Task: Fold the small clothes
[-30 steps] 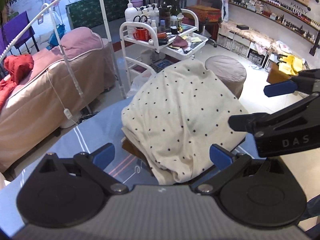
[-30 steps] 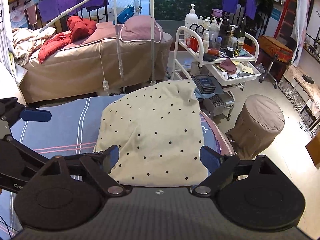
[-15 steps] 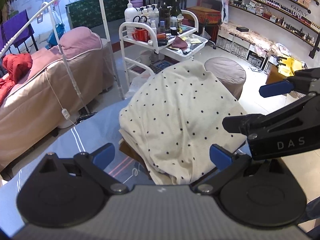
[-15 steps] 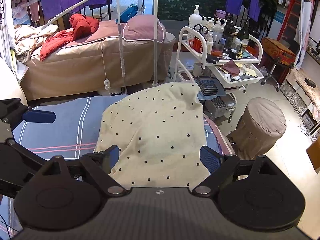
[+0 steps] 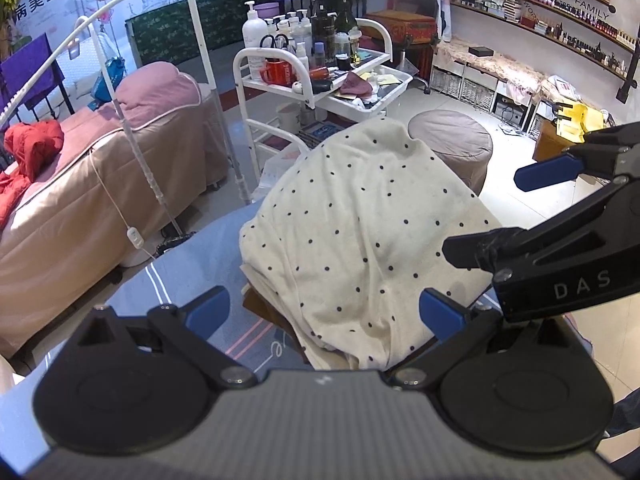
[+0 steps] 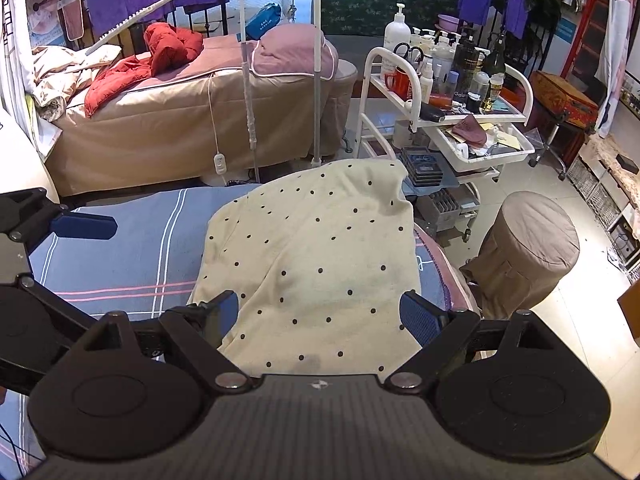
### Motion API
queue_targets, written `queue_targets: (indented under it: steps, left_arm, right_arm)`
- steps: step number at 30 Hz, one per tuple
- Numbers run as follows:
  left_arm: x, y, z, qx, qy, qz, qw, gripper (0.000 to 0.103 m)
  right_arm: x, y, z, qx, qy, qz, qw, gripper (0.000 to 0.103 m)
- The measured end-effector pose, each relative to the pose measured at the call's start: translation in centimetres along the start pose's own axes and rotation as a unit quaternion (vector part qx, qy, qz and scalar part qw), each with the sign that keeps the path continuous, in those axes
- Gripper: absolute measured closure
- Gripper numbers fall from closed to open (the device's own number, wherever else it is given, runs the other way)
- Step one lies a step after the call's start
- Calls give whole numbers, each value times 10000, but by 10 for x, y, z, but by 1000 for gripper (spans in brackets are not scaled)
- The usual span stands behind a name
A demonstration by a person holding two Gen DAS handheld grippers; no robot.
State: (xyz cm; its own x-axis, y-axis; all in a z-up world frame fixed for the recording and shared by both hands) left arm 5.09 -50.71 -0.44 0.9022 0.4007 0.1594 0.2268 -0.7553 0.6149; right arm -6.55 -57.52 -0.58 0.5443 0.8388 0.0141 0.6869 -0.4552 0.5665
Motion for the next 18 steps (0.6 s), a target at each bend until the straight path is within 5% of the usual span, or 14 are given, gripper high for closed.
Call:
queue_targets:
  steps: [18]
  left_arm:
    - [-2, 3, -3, -151, 51, 66, 9999, 0]
  right_arm:
    - [-2, 1, 1, 17, 56, 70, 10000, 0]
Point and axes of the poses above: each gripper's, at about its wrist camera, not at the fingertips, and z roughly the way its jaws point, x to its left, y to its top, the point moved 6 cm from there along z, roughly the way its jaws point, and after that the axes turned 10 degrees about z, right-handed, at the moved point
